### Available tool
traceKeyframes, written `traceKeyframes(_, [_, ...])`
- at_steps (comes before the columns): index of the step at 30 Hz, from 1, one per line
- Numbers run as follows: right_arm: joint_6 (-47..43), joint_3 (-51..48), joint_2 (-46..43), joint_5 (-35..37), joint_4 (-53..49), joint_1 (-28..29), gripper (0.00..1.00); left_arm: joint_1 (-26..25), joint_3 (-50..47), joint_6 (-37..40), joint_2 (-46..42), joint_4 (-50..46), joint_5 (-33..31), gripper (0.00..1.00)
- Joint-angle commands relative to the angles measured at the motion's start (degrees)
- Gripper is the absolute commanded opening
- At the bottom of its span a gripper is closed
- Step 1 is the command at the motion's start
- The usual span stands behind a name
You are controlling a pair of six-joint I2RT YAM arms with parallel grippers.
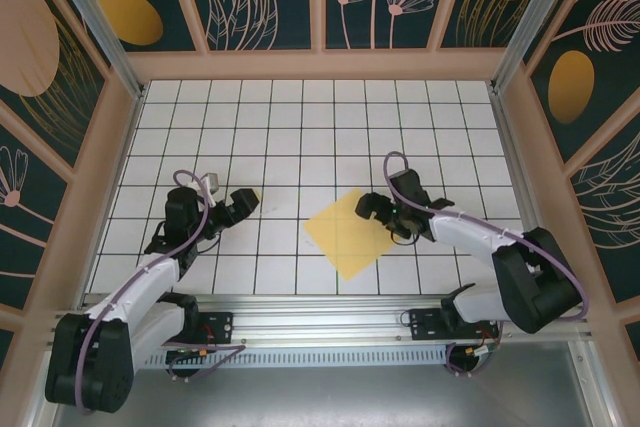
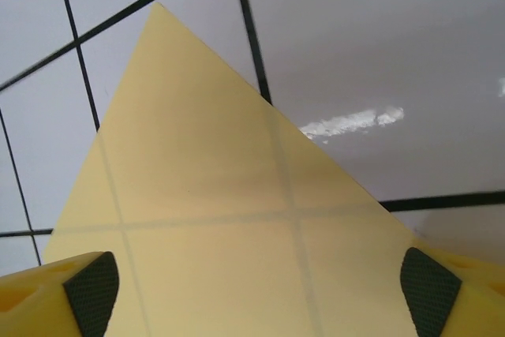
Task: Fold a paper plane with a square sheet of paper (pick it up from the middle)
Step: Move the square sheet of paper to the center of the table.
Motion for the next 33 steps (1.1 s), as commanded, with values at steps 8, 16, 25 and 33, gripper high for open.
traceKeyframes(8, [-18.7,14.3,12.9,-5.8,-5.9,11.5,0.68,-0.4,2.5,1.8,-0.7,-5.1,-4.2,0.99])
traceKeyframes(16, [-19.7,17.1,18.5,-15.3,-3.3,14.3,0.65,-0.4,3.1,1.9,-0.7,-5.2,-8.5,0.98])
traceKeyframes(25, [-15.4,21.4,26.4,-9.9,-1.3,14.9,0.66,-0.4,4.0,1.9,2.9,-3.7,-7.4,0.98])
traceKeyframes(33, [-0.9,27.7,34.9,-1.2,0.3,12.8,0.66,-0.4,4.9,1.7,4.5,-3.4,-5.8,0.99])
